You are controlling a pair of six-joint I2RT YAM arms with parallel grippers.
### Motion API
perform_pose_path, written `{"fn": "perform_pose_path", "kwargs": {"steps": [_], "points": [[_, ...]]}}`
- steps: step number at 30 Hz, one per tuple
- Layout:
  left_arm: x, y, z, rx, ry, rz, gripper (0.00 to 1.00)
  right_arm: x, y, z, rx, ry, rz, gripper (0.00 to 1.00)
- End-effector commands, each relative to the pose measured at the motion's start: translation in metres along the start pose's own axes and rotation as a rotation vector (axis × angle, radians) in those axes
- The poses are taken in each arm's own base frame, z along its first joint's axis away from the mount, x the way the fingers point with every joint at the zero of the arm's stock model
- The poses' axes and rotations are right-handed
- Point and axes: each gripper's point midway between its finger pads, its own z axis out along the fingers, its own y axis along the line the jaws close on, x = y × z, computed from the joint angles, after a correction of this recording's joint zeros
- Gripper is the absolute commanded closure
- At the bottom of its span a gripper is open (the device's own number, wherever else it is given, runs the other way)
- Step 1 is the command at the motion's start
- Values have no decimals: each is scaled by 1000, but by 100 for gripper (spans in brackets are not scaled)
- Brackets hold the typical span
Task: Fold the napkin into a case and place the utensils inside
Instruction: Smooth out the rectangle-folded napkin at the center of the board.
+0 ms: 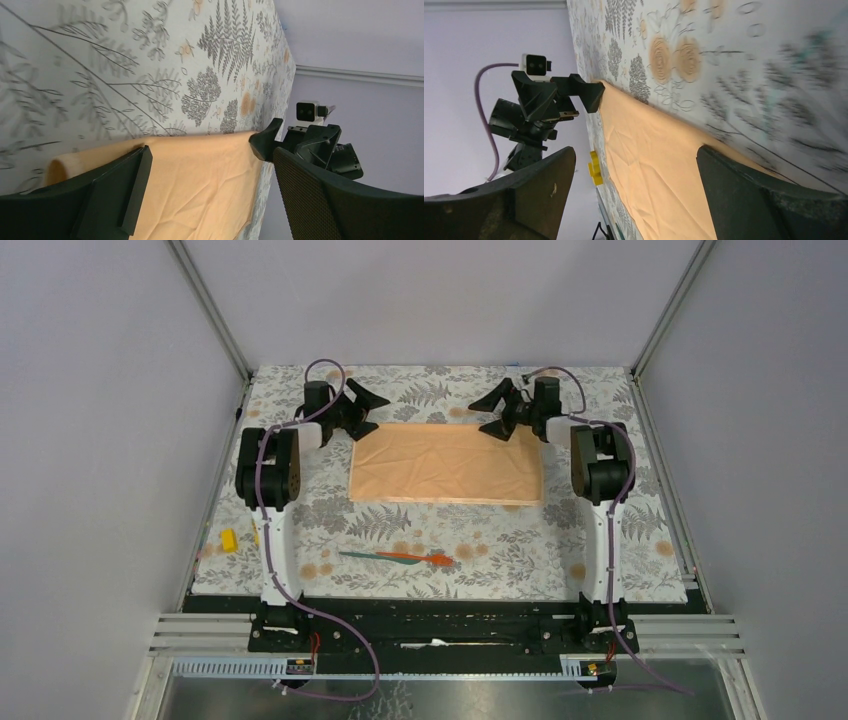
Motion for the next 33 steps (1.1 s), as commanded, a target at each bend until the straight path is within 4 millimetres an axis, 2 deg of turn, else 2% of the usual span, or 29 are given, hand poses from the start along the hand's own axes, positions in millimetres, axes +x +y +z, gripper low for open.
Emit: {"fn": "perform_pose_path", "kwargs": {"steps": [1,3,7,9,12,14,15,17,20,24,25,27,30,33], "points": [[-12,33,-11,-66,-36,5,1,-25,-58,-43,113,-83,54,0],[-11,33,-15,-77,-36,15,1,-34,-76,-66,135,-113,88,0],[-12,30,-20,-100,-29,43,1,-48,-101,-104,172,-134,122,0],[-25,26,-27,-103,-45,48,1,-53,-106,-120,193,-132,127,0],[-30,11,-35,-114,-40,71,1,-54,-98,-139,268,-100,93,0],[-31,-12,-45,-88,-37,91,1,-54,-84,-155,339,-98,46,0],[-29,-27,-51,-66,-29,109,1,-56,-71,-167,373,-115,21,0],[-26,-55,-67,-47,-13,149,1,-54,-62,-189,486,-142,-3,0],[-18,-84,-95,-67,-1,220,1,-32,-58,-217,676,-132,-26,0],[15,-118,-123,-72,5,344,1,10,-57,-230,817,-63,-85,0],[23,-123,-126,-67,9,371,1,18,-58,-231,836,-44,-95,1],[37,-131,-130,-73,11,445,1,29,-63,-231,851,-5,-94,8],[53,-135,-132,-105,16,532,1,38,-71,-232,891,53,-95,19],[69,-137,-133,-119,19,588,1,45,-77,-234,931,92,-114,21]]}}
